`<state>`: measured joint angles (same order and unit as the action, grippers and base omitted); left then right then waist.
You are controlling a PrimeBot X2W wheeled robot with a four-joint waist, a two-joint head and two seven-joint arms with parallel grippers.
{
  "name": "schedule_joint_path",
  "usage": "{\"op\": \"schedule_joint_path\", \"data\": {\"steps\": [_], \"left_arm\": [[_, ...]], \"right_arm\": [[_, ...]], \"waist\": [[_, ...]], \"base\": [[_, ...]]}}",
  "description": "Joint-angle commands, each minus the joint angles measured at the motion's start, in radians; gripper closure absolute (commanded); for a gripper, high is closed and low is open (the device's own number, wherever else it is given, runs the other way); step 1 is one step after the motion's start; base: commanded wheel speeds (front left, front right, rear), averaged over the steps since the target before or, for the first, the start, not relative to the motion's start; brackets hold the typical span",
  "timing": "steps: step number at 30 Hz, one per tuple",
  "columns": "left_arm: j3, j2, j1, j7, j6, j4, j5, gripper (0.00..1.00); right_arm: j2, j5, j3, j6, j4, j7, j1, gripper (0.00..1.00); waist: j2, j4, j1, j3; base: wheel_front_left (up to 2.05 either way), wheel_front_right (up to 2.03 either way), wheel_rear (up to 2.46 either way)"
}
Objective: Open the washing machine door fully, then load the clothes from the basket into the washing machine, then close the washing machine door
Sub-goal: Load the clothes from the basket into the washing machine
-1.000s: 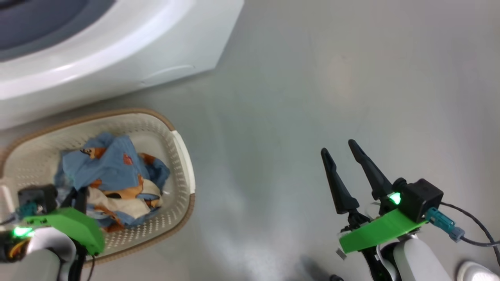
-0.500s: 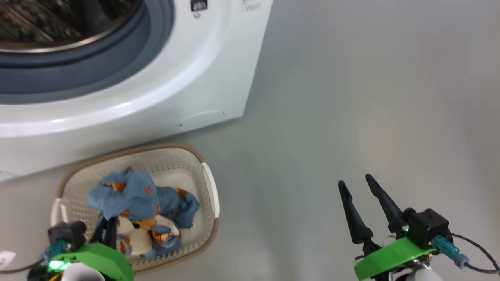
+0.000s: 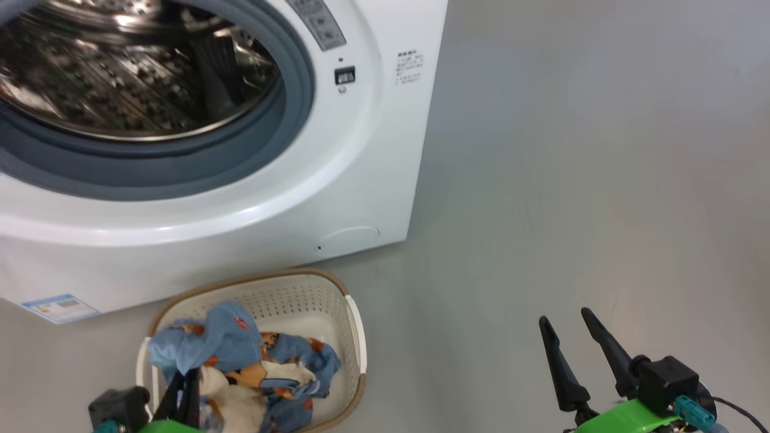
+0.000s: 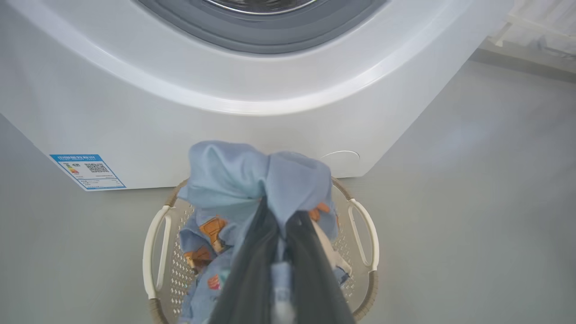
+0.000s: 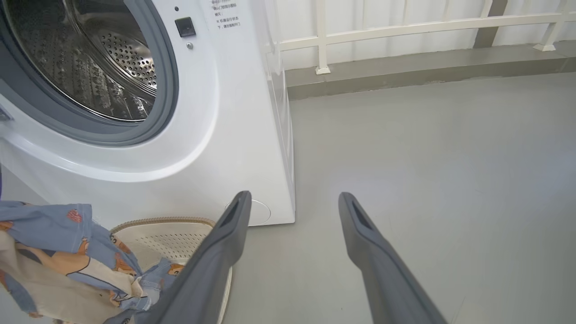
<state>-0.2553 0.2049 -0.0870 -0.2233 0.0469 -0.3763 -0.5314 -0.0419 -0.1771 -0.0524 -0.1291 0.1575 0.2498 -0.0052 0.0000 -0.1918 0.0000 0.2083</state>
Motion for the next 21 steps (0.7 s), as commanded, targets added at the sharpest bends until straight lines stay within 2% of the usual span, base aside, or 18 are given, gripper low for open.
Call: {"op": "schedule_joint_path", "data": {"steps": [1,12,21], "left_arm": [[0.040,0.011,0.009,-0.016,0.009,0.038,-0.007,1.00],[0.088,0.001,0.113,-0.036,0.060,0.154,0.023,1.00],[0.130,-0.008,0.170,-0.038,0.066,0.251,0.075,1.00]], "right_arm": [[-0.008,0.010,-0.018,-0.002,-0.018,0.012,0.009,0.00],[-0.008,0.039,0.008,-0.002,-0.012,0.012,0.071,0.00],[-0.008,0.064,0.019,-0.002,-0.006,0.012,0.102,0.00]], "waist": [[0.0000,0.021,0.0000,-0.050],[0.0000,0.041,0.0000,-0.149],[0.0000,0.052,0.0000,-0.206]], "base": [[0.00,0.00,0.00],[0.00,0.00,0.00],[0.00,0.00,0.00]]}}
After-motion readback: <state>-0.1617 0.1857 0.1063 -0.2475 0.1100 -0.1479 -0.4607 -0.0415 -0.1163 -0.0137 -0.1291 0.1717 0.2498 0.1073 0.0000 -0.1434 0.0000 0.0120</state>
